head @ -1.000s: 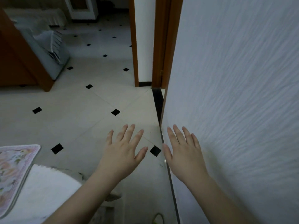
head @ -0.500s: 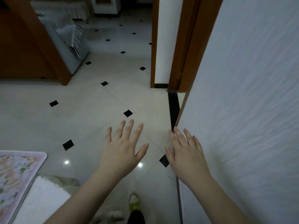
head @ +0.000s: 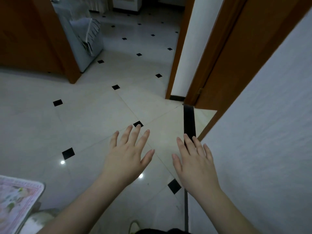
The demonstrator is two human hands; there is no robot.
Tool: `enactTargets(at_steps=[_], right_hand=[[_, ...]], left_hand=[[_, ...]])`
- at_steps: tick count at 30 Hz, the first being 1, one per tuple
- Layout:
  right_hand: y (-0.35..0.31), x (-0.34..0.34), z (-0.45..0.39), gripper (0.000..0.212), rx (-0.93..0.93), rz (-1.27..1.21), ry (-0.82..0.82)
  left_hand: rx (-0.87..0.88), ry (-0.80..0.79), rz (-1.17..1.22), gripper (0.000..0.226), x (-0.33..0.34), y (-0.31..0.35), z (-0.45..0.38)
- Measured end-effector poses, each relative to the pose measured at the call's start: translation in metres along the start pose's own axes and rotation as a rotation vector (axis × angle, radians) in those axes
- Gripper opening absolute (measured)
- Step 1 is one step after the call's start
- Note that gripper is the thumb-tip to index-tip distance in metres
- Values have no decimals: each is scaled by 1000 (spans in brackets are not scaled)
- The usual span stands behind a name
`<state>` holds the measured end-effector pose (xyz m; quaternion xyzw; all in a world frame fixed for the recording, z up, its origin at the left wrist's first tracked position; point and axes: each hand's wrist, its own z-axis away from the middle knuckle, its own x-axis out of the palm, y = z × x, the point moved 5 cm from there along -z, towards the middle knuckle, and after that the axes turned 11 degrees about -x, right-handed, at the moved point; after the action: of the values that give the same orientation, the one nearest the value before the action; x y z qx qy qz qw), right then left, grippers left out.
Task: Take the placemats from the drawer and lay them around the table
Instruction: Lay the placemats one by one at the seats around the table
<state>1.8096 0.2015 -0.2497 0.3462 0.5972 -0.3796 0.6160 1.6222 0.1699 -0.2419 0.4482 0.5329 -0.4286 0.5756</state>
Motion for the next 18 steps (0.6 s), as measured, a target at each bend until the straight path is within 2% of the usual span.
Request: enactTargets(at_steps=[3, 8, 12, 18], right_hand=[[2, -3, -29, 64, -18, -25, -7], [16, 1, -87, 68, -77, -48, -31], [20, 5, -142, 84, -237, -142, -63], [17, -8, -239, 82, -399, -166, -18]], left_hand=[[-13, -13, 27, 81, 2, -10, -24], [-147, -27, 8, 69, 2, -29, -74], [-216, 21, -11, 69, -1, -38, -114], [-401, 49, -38, 69, -18, -54, -167]])
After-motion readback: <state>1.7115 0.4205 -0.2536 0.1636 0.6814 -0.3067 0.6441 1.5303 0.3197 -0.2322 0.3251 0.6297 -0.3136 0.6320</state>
